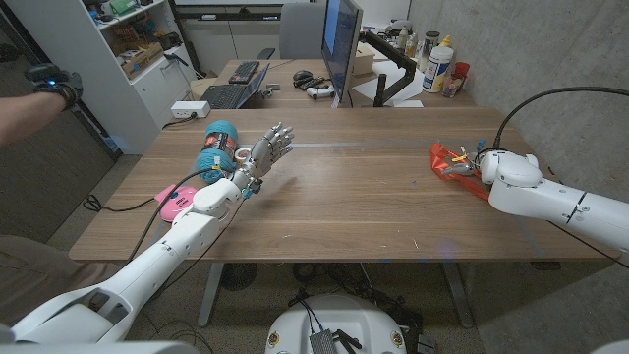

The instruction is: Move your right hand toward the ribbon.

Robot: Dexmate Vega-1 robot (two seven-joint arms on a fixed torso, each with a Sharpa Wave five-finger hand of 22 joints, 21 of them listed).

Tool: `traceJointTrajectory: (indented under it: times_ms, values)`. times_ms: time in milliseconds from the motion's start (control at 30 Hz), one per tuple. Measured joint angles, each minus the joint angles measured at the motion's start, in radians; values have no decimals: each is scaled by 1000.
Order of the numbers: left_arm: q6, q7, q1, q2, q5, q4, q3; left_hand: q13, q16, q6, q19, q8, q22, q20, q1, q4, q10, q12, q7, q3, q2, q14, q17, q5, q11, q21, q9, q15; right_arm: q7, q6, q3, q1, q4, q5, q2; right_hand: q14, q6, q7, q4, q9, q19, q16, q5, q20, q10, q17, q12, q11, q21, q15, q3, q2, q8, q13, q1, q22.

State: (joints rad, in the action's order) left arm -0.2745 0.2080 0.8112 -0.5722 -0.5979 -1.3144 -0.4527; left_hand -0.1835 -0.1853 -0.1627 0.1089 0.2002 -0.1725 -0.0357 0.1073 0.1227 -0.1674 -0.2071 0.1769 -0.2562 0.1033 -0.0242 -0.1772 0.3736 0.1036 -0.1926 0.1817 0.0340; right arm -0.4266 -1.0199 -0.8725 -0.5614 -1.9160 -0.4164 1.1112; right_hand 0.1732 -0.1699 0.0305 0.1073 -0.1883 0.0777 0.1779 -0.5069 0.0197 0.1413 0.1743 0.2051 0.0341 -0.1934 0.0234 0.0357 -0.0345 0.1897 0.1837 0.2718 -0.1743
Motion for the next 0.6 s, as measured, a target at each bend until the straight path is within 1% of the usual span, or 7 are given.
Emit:
traceJointTrajectory:
  times_ms: [100, 200, 267, 600]
  values:
    - [2, 0, 0, -1, 1, -1, -1, 0, 0, 0, 0, 0, 0, 0, 0, 4, 0, 0, 0, 4, 0, 0, 0, 0, 0, 0, 0, 0, 0, 3, 1, -2, 2, 0, -1, 0, 0, 0, 0, 0, 0, 0, 0, 0, 0, 0, 0, 0, 0, 0, 0, 0, 0, 0, 0, 0]
    - [3, 0, 0, -2, 3, -3, -2, 0, 0, 0, 0, 0, 0, 0, 0, 4, 0, 0, 0, 4, 0, 0, 0, 0, 0, 0, 0, 0, 0, 6, 3, -3, 5, 0, -2, 0, 0, 0, 0, 0, 0, 0, 0, 0, 0, 0, 0, 0, 0, 0, 0, 0, 0, 0, 0, 0]
    - [3, 0, -1, -2, 5, -3, -3, 0, 0, 0, 0, 0, 0, 0, 0, 4, 0, 0, 0, 4, 0, 0, 0, 0, 0, 0, 0, 0, 0, 7, 4, -5, 7, 0, -3, 0, 0, 0, -4, 0, 0, 0, 0, 0, 0, 0, 0, 0, 0, 0, 4, 0, 0, 0, 0, 0]
    - [6, 0, -2, -5, 10, -9, -6, 0, 0, 0, 0, 0, 0, 0, 0, 4, 0, 0, 0, 4, 0, 0, 0, 0, 0, 0, 0, 0, 4, 16, 10, -13, 14, 5, -6, 0, 0, 0, -4, 0, 0, 0, -4, 0, 0, 0, 0, 0, 0, 0, 4, 0, 0, 0, 0, 0]
